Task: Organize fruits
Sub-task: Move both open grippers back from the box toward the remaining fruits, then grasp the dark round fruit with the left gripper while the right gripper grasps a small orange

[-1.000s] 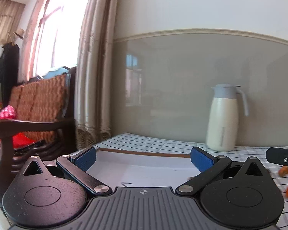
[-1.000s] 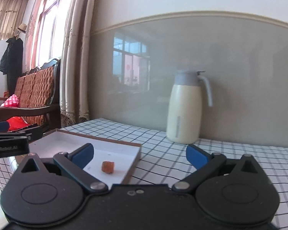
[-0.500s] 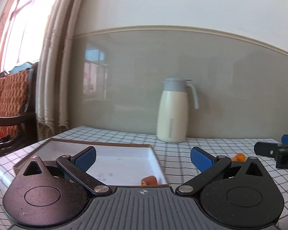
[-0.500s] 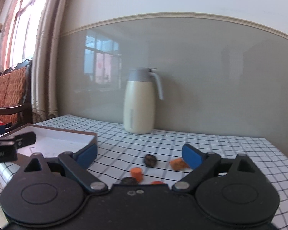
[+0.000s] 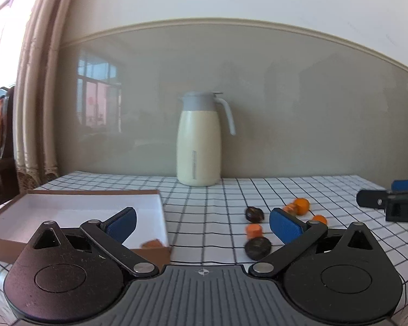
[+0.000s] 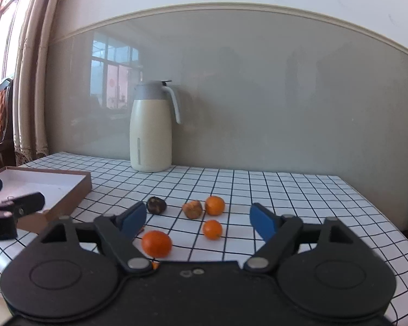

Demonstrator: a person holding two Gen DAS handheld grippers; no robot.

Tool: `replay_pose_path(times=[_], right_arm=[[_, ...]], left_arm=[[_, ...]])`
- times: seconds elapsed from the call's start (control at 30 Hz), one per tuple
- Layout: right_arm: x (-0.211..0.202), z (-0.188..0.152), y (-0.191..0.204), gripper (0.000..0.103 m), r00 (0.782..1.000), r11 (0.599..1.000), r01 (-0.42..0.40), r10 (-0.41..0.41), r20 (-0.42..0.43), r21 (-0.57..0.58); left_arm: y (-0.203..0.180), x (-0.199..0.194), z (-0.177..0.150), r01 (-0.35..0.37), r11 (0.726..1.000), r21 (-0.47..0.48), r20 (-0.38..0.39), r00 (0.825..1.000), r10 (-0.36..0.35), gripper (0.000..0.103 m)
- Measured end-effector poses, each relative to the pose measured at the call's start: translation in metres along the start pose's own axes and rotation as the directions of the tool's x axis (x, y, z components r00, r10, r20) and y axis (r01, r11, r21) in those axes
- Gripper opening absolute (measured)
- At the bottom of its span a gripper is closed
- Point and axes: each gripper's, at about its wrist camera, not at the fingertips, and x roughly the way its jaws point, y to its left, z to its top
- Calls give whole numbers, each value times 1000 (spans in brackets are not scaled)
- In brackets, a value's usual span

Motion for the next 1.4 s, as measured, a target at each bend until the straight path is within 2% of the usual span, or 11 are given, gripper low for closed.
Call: replay_pose_path(times=[0.07, 0.13, 0.27, 0.37, 0.67, 0.73, 0.8, 0.93, 1.2, 1.4], right_arm=[[0, -3, -6, 72, 1000, 1000, 2, -2, -9, -1], [6, -5, -10, 65, 999, 1000, -5, 4, -32, -6], [16, -10, -17, 63, 998, 1000, -1, 1, -57, -11], [23, -14, -23, 61, 997, 1000, -2, 2, -76, -2], [44, -15, -33, 57, 996, 1000, -4, 6, -94, 19], [52, -14, -33, 52, 995, 1000, -4, 5, -102, 15], [58, -14, -34, 48, 994, 1000, -6, 8, -113, 16], [67, -17, -36, 43, 991, 1000, -16, 18, -134, 14], [94, -21, -38, 43, 979, 1000, -21, 23, -202, 9], [113, -22, -40, 42, 970, 999, -41, 45, -241, 21]], left_arm=[[-7, 3, -1, 8, 1000, 12, -7, 1000, -8, 103], [-14, 8, -4, 15, 1000, 26, -24, 1000, -14, 103], [-24, 18, -5, 24, 999, 44, -41, 999, -23, 102], [-28, 26, -7, 31, 998, 56, -62, 998, -28, 92], [-31, 48, -14, 30, 998, 57, -106, 994, -23, 91], [-32, 52, -14, 39, 998, 51, -117, 993, -33, 88], [-34, 58, -15, 53, 997, 52, -136, 990, -45, 81], [-39, 68, -18, 74, 996, 51, -164, 984, -65, 75], [-47, 93, -25, 67, 997, 46, -238, 970, -54, 65], [-55, 107, -28, 93, 995, 28, -279, 957, -81, 64]])
